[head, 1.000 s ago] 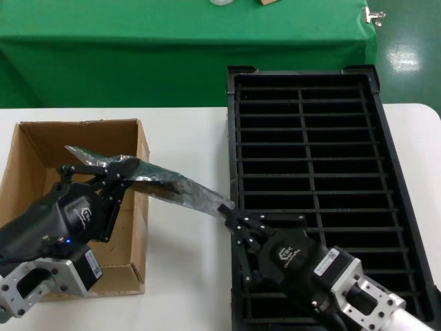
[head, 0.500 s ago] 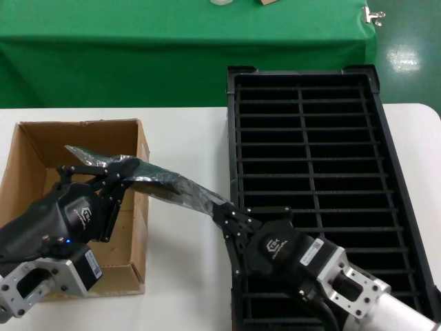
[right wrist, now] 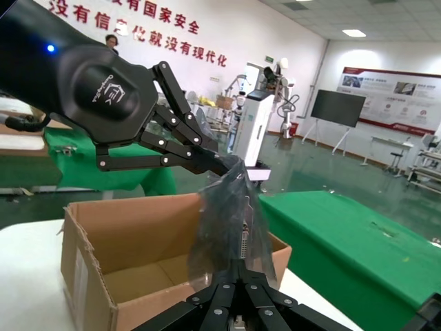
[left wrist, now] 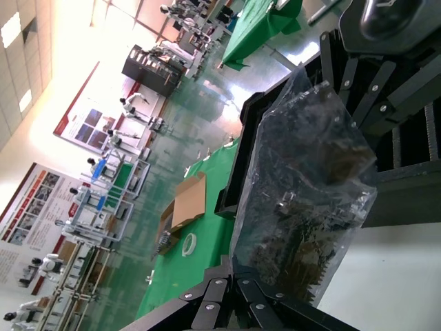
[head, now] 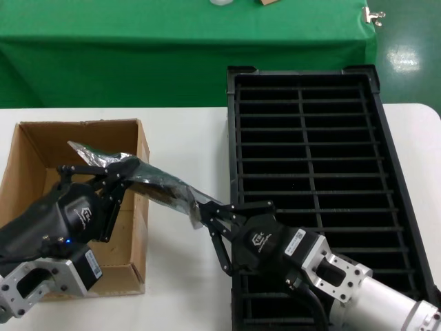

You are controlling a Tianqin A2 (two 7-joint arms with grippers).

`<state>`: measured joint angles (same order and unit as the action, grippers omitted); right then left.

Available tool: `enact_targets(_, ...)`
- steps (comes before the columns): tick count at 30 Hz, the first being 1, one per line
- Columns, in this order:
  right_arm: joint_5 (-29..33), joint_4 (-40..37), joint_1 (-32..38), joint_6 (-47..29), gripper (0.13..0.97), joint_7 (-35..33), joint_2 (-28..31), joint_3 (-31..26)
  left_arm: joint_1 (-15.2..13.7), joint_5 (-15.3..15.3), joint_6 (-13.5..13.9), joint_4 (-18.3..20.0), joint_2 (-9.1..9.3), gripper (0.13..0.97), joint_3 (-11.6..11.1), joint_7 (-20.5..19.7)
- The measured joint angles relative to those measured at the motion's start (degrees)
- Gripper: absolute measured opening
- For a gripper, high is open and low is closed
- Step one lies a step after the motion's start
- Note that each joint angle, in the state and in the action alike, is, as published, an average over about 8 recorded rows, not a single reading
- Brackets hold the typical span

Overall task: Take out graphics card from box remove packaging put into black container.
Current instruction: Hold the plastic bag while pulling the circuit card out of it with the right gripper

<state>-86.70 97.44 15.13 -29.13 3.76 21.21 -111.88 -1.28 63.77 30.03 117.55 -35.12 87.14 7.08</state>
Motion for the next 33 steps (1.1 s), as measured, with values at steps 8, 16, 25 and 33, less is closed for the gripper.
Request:
enact_targets(8, -4.98, -3.46, 2.78, -3.1, 0.134, -0.31, 0.43, 0.12, 0.0, 0.0, 0.0, 0.0, 0.0, 0.139, 0.0, 0.0)
enact_targets(16, -11.48, -8.56, 5.88, -7.59, 0.134, 0.73, 0.97, 1.62, 0.0, 0.0, 0.0, 0.0, 0.0, 0.139, 0.0, 0.0)
enact_targets(25, -14.55, -10.49, 7.2, -9.2, 0.134, 1.42, 0.28, 1.5, 0.0, 0.0, 0.0, 0.0, 0.0, 0.139, 0.0, 0.0)
enact_targets(33, -14.71, -9.89, 6.81, -9.39, 0.134, 1.03, 0.07, 0.32, 0.0, 0.0, 0.0, 0.0, 0.0, 0.139, 0.0, 0.0)
